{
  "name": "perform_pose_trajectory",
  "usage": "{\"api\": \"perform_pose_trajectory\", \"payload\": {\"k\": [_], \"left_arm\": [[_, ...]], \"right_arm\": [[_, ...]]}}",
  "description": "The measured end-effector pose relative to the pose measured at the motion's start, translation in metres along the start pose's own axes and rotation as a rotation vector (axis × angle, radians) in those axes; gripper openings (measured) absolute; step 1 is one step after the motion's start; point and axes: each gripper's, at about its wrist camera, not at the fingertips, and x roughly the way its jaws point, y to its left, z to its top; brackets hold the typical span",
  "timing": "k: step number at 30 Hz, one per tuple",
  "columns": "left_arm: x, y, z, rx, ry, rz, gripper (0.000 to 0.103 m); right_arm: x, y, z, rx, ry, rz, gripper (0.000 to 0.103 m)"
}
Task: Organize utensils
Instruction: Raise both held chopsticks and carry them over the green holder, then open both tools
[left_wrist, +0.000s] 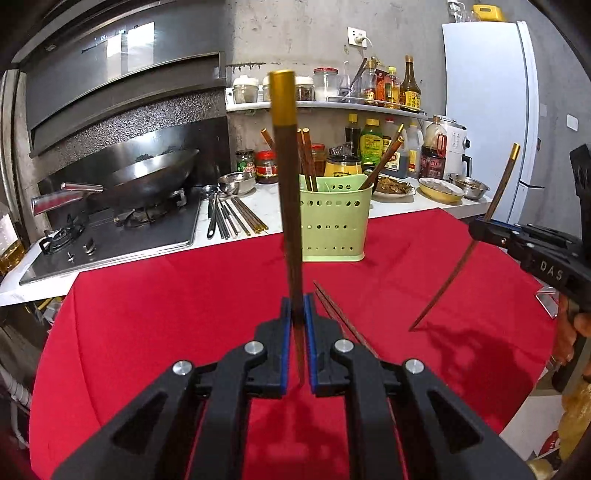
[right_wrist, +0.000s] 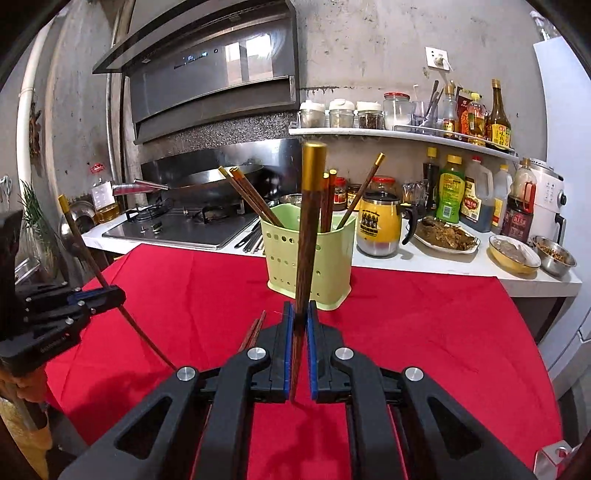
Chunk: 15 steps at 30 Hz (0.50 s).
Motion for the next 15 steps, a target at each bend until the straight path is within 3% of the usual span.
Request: {"api": "perform_pose_trajectory", "payload": {"k": [6,15], "left_arm": [[-0.006,0.003,0.019,-0.013,-0.071,0.002,0.007],[0.019,-0.016,0.097,-0.017,-0.235,-0.089,0.007]], "right_arm": [[-0.004,-0.006,0.018,-0.001,-0.052,-0.017,0.007],[0.021,-0.002,0.078,-0.022,-0.192,0.007,0.007]]}}
